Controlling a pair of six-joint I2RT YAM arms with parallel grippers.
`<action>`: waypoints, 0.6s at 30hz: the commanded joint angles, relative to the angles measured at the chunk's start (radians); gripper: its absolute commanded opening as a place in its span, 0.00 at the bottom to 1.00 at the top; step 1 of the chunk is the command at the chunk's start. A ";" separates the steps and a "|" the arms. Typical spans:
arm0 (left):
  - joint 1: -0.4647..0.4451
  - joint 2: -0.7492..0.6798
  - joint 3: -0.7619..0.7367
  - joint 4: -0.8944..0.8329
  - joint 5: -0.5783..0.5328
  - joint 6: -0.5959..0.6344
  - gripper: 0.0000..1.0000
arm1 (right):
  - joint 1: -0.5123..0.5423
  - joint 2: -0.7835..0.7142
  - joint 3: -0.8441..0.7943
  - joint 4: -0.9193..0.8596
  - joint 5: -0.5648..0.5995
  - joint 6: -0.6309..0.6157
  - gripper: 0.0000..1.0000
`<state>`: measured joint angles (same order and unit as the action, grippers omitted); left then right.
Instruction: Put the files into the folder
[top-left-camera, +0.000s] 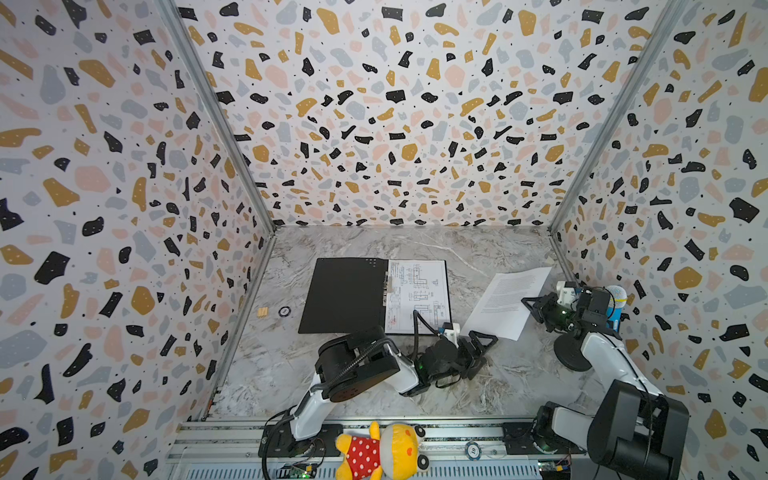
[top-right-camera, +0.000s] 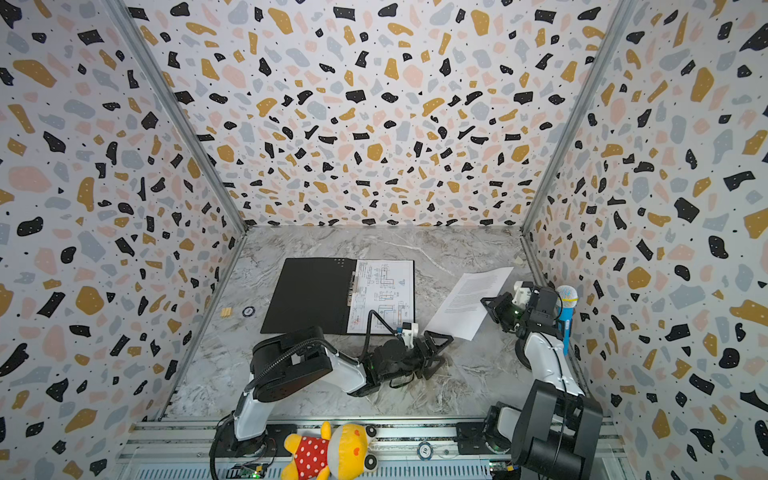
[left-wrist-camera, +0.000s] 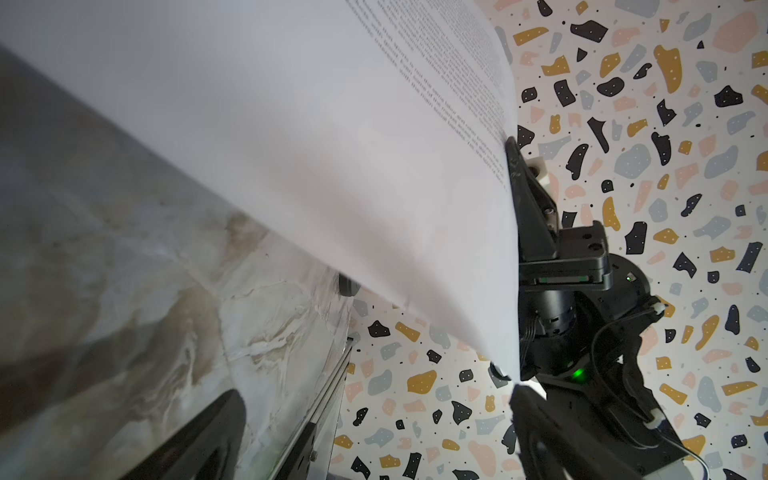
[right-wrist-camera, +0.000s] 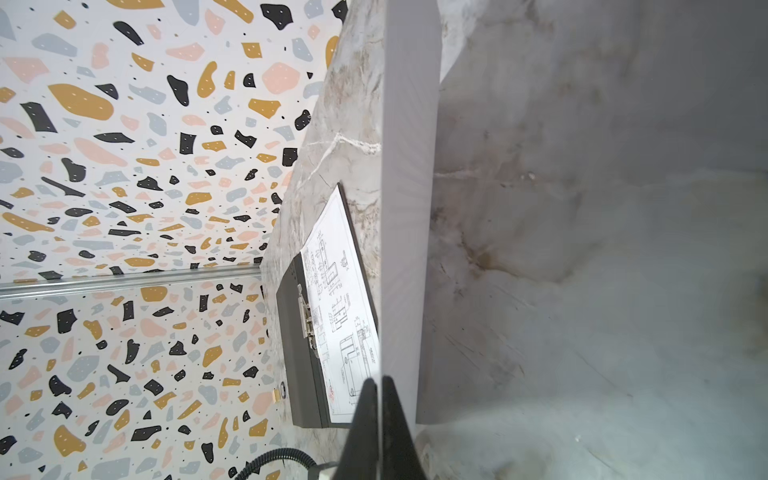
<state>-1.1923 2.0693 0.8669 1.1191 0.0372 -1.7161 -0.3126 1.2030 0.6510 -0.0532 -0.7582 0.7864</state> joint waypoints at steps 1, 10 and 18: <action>0.001 -0.063 0.019 -0.028 -0.008 0.056 1.00 | 0.049 0.026 0.094 0.013 0.041 0.025 0.00; 0.077 -0.287 -0.036 -0.250 -0.070 0.254 1.00 | 0.217 0.177 0.389 -0.025 0.098 0.044 0.00; 0.239 -0.590 -0.149 -0.517 -0.143 0.455 1.00 | 0.435 0.424 0.852 -0.166 0.142 0.011 0.00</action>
<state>-1.0019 1.5867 0.7517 0.7395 -0.0418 -1.3903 0.0555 1.5757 1.3750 -0.1417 -0.6353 0.8215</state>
